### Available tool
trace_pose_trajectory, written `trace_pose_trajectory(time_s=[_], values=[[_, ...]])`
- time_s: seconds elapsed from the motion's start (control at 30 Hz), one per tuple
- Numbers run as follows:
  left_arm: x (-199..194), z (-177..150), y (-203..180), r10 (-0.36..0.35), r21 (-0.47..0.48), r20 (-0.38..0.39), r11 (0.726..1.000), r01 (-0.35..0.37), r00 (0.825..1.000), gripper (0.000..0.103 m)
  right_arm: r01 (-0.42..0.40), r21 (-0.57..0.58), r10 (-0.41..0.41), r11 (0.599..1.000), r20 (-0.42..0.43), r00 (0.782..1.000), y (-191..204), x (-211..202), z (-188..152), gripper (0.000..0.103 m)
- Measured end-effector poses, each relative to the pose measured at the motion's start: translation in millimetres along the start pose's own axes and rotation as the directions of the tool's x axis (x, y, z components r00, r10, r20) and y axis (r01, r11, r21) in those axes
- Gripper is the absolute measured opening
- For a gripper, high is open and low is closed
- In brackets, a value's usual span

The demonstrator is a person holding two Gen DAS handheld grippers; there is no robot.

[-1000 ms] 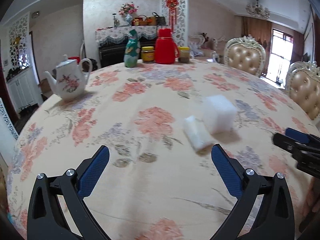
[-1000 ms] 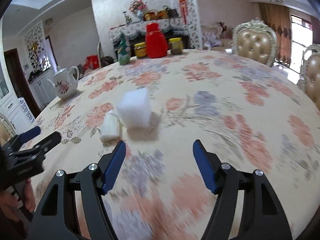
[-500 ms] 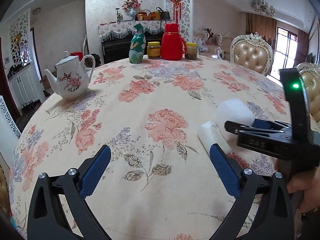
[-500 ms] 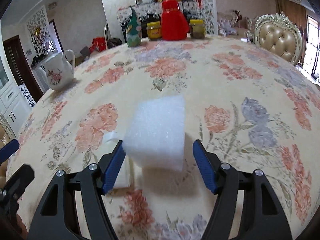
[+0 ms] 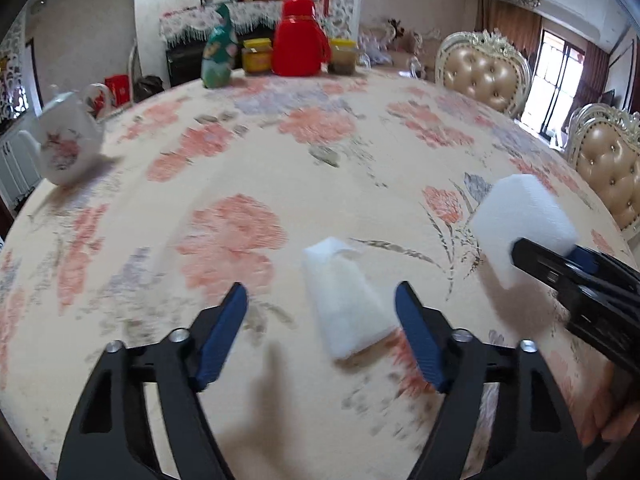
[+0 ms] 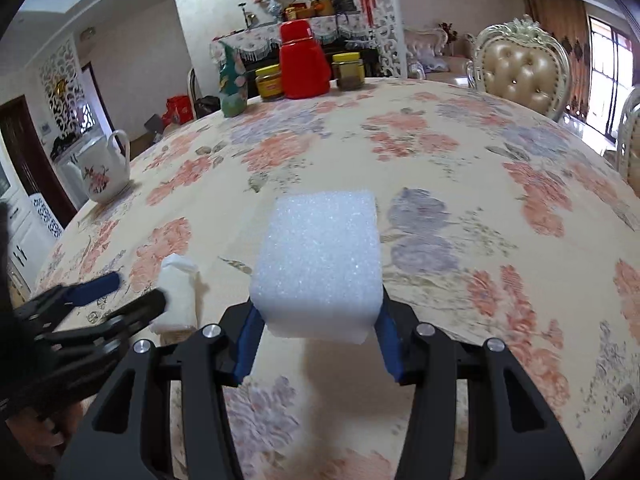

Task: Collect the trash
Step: 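Grasp the small white box with the left tool while the right tool grasps the white foam block, then lift the white box and foam block and carry them over the pink bin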

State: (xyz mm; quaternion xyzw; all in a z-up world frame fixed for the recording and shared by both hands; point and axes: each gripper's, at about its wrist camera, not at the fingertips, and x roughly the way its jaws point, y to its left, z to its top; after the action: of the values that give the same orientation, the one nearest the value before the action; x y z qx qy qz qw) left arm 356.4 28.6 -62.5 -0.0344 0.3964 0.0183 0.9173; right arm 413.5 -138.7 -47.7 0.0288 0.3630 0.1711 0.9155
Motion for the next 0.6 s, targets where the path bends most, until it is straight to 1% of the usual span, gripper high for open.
trace_pose_trajectory(time_s=[0.03,0.1,0.13,0.2,0.27,0.37,0.47,0.6], values=[[6.3,1.4,-4.5,0.003,0.000,-0.012,1.000,-0.003,1.000,0.066,-0.001,0.004,0.001,1.000,0.001,1.000,-2.9,-2.0,-1.2,0.049],[15.5,3.1,-10.2,0.011,0.000,-0.026,1.000,-0.011,1.000,0.060,-0.002,0.012,0.002,1.000,0.003,1.000,-7.8,-5.9,-4.1,0.049],[19.0,3.0,-12.9,0.013,0.001,-0.034,1.000,-0.013,0.999,0.052,-0.002,0.014,0.002,1.000,0.004,1.000,-10.1,-8.5,-6.0,0.049],[25.1,2.0,-16.8,0.011,0.005,-0.064,1.000,-0.011,0.998,0.043,0.003,0.014,-0.003,1.000,0.006,1.000,-12.0,-12.9,-9.4,0.049],[22.4,1.4,-16.5,0.009,0.004,-0.051,1.000,-0.009,0.999,0.035,0.004,0.013,-0.004,1.000,0.005,1.000,-12.8,-16.9,-13.1,0.049],[13.2,-5.1,-17.2,-0.005,0.018,-0.036,1.000,0.005,0.999,0.031,0.009,0.006,-0.009,1.000,0.000,1.000,-11.1,-22.3,-20.4,0.049],[-8.9,-17.8,-21.0,0.007,0.045,0.013,0.999,-0.008,1.000,0.030,0.008,0.006,-0.008,1.000,-0.003,1.000,-9.3,-31.7,-29.8,0.049],[-36.0,-35.2,-23.6,-0.009,0.052,0.050,0.999,0.006,0.999,0.030,0.014,-0.006,-0.014,1.000,0.006,1.000,-3.5,-48.3,-41.7,0.049]])
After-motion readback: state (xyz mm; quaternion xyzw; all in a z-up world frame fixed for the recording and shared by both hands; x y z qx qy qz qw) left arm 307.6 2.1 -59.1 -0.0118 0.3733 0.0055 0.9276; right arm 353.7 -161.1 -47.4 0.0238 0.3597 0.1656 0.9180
